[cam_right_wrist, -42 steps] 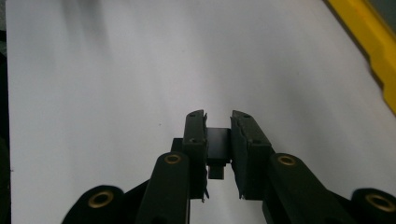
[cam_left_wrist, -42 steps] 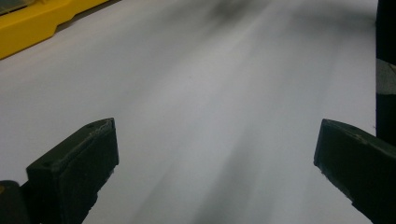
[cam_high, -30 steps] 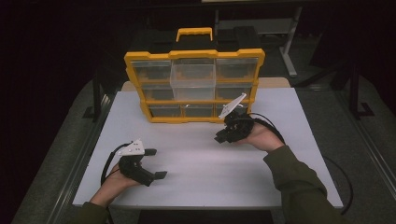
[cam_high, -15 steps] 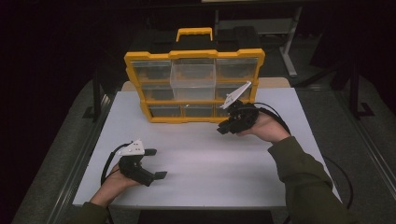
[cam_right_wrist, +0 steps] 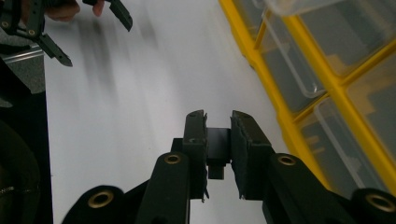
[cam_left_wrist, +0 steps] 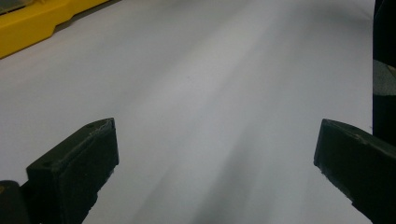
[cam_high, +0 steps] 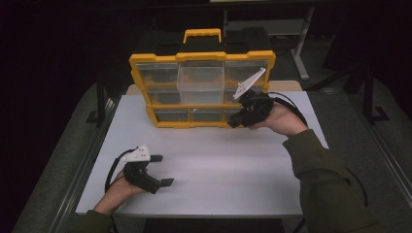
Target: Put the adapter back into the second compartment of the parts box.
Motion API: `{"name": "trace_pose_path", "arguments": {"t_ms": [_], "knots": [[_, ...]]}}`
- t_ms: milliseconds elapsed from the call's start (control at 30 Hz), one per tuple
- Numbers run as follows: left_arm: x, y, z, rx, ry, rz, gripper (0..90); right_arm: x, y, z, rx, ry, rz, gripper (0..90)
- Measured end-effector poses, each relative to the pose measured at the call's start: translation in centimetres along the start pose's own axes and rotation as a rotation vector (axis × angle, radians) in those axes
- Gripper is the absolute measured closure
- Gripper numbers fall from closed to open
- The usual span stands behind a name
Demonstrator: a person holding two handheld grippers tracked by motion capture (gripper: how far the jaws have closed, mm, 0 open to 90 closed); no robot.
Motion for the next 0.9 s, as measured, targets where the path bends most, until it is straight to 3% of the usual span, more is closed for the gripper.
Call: {"name": "trace_pose_path", "arguments": {"t_ms": [900], "knots": [[0.0, 0.0, -0.1, 0.000, -0.005, -0.001, 0.0, 4.6, -7.1, -0.7, -0.067, -0.038, -0.054, 75.3]]}}
Point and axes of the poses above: each handheld gripper's, and its own axes: y roughly forward along the jaws, x roughly out of its top, z roughly to its left, the point moved 1 cm from there along y, roughly forward along the jaws, and after that the axes turned 2 degrees about y, right-handed, at the moved point
